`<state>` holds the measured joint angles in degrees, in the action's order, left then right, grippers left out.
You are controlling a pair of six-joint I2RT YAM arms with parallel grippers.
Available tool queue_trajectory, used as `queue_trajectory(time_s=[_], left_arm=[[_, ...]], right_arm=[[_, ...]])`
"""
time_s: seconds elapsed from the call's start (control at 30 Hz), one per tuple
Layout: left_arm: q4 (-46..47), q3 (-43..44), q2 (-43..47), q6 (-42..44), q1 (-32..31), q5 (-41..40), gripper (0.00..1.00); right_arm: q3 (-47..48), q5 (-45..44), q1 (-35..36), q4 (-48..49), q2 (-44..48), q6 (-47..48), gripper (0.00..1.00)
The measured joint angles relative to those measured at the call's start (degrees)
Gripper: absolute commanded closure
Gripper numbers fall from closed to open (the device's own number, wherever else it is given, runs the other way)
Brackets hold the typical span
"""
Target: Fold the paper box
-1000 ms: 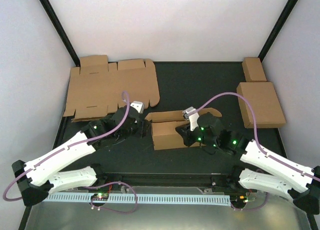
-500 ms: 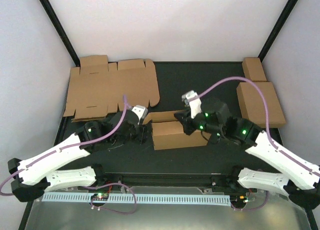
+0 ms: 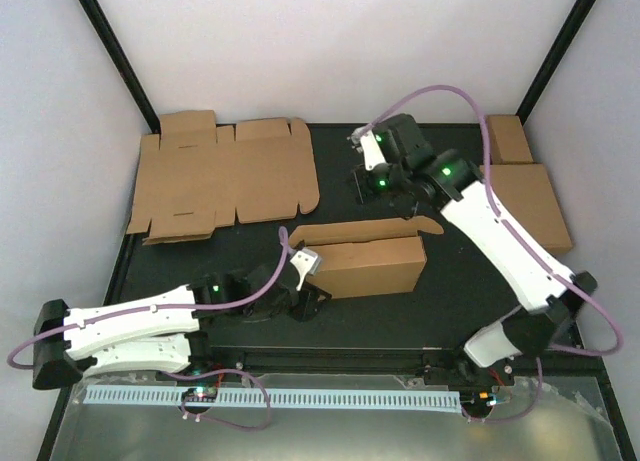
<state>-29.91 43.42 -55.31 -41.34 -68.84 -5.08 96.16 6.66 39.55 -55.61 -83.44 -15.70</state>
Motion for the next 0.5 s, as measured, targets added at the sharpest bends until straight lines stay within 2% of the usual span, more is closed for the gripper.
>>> queue_trajectory(time_s=[0.2, 0.37, 0.5], left_arm=[[10.5, -5.4, -1.0, 1.2, -1.0, 0.8, 0.55], [18.4, -9.9, -2.2, 4.5, -1.0, -0.5, 0.53], [22.1, -10.7, -5.1, 7.7, -1.0, -2.0, 0.52]], right_arm=[[9.6, 3.0, -1.5, -7.6, -12.3, 2.4, 0.98], [12.2, 5.0, -1.8, -12.5, -20.4, 4.4, 0.98], [12.1, 4.8, -1.9, -14.8, -22.4, 4.8, 0.98]])
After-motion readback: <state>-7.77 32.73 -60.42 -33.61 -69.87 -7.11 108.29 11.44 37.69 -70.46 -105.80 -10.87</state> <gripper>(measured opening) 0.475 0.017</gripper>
